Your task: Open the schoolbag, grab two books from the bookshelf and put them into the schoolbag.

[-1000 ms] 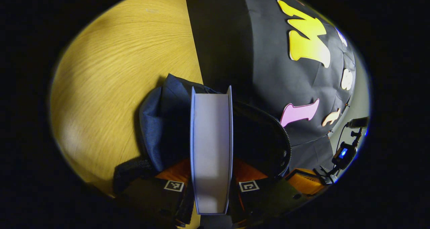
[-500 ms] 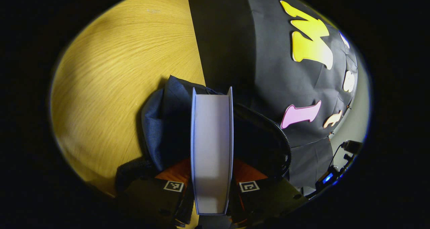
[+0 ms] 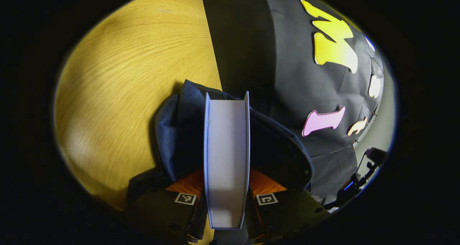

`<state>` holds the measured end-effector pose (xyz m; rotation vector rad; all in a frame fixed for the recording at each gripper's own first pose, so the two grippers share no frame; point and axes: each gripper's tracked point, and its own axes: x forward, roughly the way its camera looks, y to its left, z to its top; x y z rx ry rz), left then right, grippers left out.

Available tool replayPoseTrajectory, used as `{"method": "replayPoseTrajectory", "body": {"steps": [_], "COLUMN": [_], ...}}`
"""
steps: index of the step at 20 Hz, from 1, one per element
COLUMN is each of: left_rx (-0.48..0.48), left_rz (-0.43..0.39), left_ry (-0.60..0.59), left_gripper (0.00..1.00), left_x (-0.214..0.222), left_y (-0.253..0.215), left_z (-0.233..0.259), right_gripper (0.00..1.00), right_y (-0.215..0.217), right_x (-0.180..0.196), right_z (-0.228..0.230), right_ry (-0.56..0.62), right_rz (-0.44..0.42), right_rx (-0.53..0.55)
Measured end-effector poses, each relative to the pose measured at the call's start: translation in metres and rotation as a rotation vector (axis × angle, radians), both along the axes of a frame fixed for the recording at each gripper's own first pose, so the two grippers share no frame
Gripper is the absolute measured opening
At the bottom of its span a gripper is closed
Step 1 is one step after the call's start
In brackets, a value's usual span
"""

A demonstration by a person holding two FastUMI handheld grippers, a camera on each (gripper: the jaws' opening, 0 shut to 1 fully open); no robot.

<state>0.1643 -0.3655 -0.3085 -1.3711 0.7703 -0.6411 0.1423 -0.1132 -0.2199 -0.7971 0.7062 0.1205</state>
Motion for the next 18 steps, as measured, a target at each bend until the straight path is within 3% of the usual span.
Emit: {"method": "replayPoseTrajectory", "body": {"steps": [1, 2, 3, 4, 6, 8, 11, 14, 16, 17, 18], "left_rx": [0.000, 0.001, 0.002, 0.006, 0.002, -0.029, 0.008, 0.001, 0.039, 0.041, 0.027], "left_rz": [0.002, 0.002, 0.003, 0.005, 0.007, 0.021, 0.014, 0.024, 0.024, 0.011, 0.013], "left_ry": [0.001, 0.001, 0.002, 0.003, 0.002, -0.007, -0.060, -0.012, 0.013, 0.027, 0.040], "left_gripper": [0.46, 0.46, 0.47, 0.47, 0.47, 0.47, 0.47, 0.47, 0.48, 0.64, 0.70], "left_x": [0.000, 0.000, 0.000, -0.001, -0.002, -0.002, -0.001, 0.019, 0.027, 0.026, 0.022], "left_y": [0.000, 0.000, 0.000, 0.000, -0.002, -0.003, -0.022, -0.045, -0.048, -0.046, -0.037], "left_z": [0.000, 0.001, 0.001, 0.001, 0.003, 0.015, 0.020, 0.014, 0.007, 0.007, 0.012], "right_gripper": [0.67, 0.60, 0.67, 0.51, 0.10, 0.01, 0.01, 0.01, 0.01, 0.01, 0.01], "right_y": [0.000, 0.003, 0.008, 0.014, 0.024, 0.029, 0.034, 0.048, 0.041, 0.040, 0.036], "right_x": [0.007, 0.012, 0.021, 0.025, 0.020, 0.025, 0.019, 0.016, 0.022, 0.018, 0.019], "right_z": [-0.004, -0.009, -0.018, -0.025, -0.028, -0.025, 0.002, 0.018, 0.023, 0.020, 0.019], "right_ry": [0.005, 0.030, 0.037, 0.057, 0.114, 0.147, 0.137, 0.163, 0.140, 0.143, 0.143], "right_rz": [-0.004, -0.002, -0.005, -0.019, -0.049, -0.039, 0.010, 0.041, 0.030, 0.021, 0.015], "right_rx": [-0.016, -0.031, -0.022, 0.007, 0.088, 0.148, 0.199, 0.242, 0.211, 0.220, 0.229]}}
